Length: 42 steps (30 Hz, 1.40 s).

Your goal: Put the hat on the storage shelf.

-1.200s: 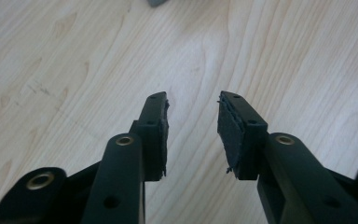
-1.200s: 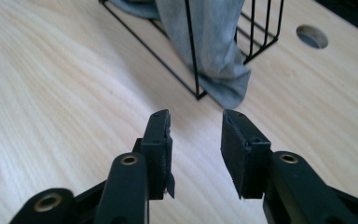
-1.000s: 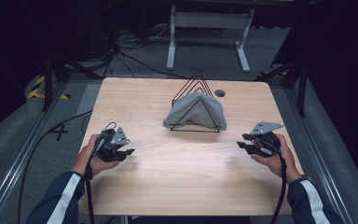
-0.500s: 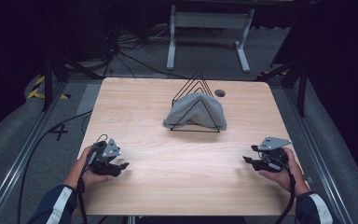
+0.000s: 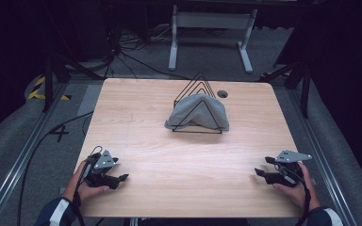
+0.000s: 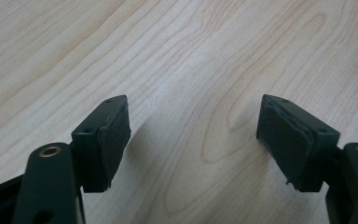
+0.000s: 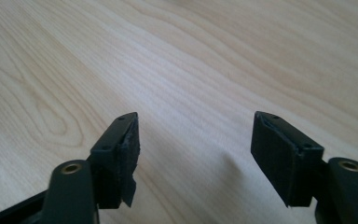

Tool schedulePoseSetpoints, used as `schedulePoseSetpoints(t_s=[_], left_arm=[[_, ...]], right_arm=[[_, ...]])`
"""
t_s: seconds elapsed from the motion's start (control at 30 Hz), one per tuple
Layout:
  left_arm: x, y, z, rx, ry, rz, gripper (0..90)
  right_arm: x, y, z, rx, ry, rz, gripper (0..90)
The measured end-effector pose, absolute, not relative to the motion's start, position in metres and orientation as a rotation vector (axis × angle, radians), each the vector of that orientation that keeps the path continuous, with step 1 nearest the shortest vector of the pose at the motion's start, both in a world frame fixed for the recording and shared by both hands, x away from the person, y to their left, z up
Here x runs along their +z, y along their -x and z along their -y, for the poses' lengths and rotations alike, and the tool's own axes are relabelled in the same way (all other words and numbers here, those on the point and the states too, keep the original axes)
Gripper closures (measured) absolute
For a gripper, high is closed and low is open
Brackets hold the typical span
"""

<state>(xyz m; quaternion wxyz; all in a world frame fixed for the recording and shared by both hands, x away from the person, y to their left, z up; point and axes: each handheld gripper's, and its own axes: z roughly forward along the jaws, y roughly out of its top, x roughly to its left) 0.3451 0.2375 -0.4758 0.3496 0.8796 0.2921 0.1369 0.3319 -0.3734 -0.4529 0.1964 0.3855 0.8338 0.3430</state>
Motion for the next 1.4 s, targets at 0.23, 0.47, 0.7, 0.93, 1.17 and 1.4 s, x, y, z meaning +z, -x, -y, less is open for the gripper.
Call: schedulePoseSetpoints(t_s=[0.23, 0.47, 0.7, 0.93, 1.17, 1.4], left_arm=[[-0.482, -0.336, -0.250, 0.335, -2.217, -0.830, 19.2], [-0.482, -0.334, -0.250, 0.342, -2.209, -0.854, 18.4], [-0.483, -0.335, -0.250, 0.349, -2.209, -0.868, 15.1], [-0.483, -0.335, -0.249, 0.349, -2.209, -0.869, 14.9], [-0.483, -0.335, -0.249, 0.349, -2.209, -0.871, 14.6], [-0.483, -0.335, -0.249, 0.349, -2.209, -0.871, 14.6]], right_arm=[[-0.467, -0.325, 0.384, 1.005, -1.169, -2.268, 26.1], [-0.467, -0.327, 0.383, 0.991, -1.192, -2.248, 24.1], [-0.467, -0.327, 0.383, 0.987, -1.200, -2.242, 23.8], [-0.467, -0.327, 0.384, 0.983, -1.202, -2.238, 23.7], [-0.467, -0.327, 0.384, 0.985, -1.214, -2.231, 23.9], [-0.467, -0.327, 0.384, 0.983, -1.217, -2.228, 23.7]])
